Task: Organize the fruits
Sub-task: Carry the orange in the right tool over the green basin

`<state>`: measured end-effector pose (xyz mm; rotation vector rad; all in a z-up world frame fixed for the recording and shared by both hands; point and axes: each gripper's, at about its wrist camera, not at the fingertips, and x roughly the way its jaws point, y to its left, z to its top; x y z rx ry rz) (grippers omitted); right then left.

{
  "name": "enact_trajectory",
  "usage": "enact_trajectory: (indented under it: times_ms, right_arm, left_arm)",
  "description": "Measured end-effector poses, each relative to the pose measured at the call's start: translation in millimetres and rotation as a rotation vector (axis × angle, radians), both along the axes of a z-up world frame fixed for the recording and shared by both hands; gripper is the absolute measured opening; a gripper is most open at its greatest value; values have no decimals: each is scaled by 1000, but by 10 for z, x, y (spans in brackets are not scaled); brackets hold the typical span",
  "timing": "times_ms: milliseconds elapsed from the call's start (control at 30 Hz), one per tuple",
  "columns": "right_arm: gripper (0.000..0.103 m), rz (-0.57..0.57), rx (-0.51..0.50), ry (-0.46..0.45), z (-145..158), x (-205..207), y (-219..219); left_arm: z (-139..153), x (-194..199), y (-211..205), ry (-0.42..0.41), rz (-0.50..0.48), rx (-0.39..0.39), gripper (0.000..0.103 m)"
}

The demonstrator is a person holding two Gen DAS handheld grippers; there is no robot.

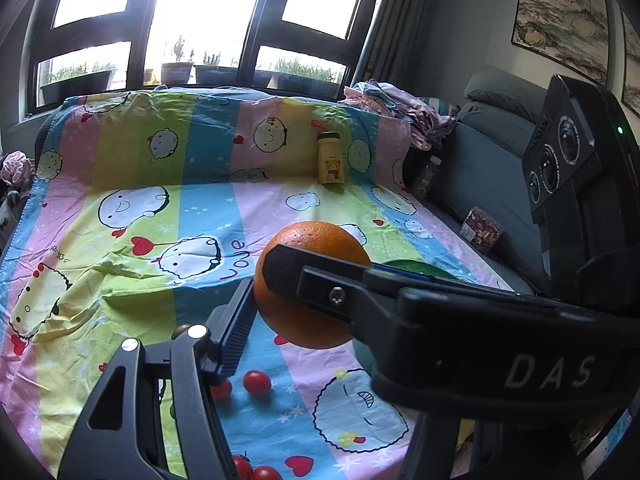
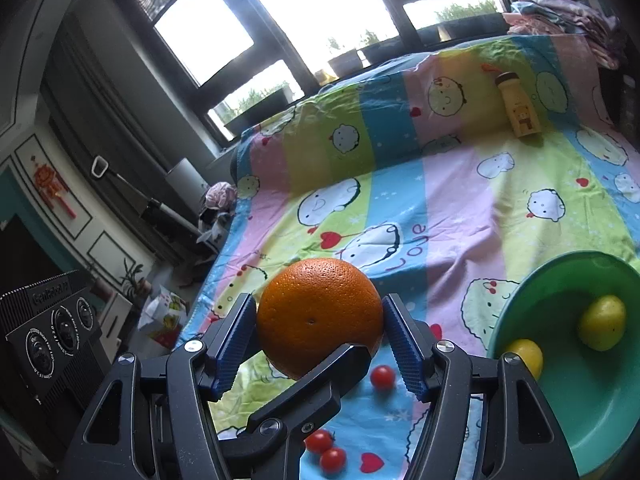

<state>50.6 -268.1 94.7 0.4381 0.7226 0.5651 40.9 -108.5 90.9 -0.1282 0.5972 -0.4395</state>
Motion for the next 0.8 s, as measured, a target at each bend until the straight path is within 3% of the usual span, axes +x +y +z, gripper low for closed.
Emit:
enact_trajectory:
  times_ms: [800]
  right_arm:
    - [68,-196,45,57,-92,-52,-1032]
  left_arm:
    - [15,155,-961,16,-174,-14,61]
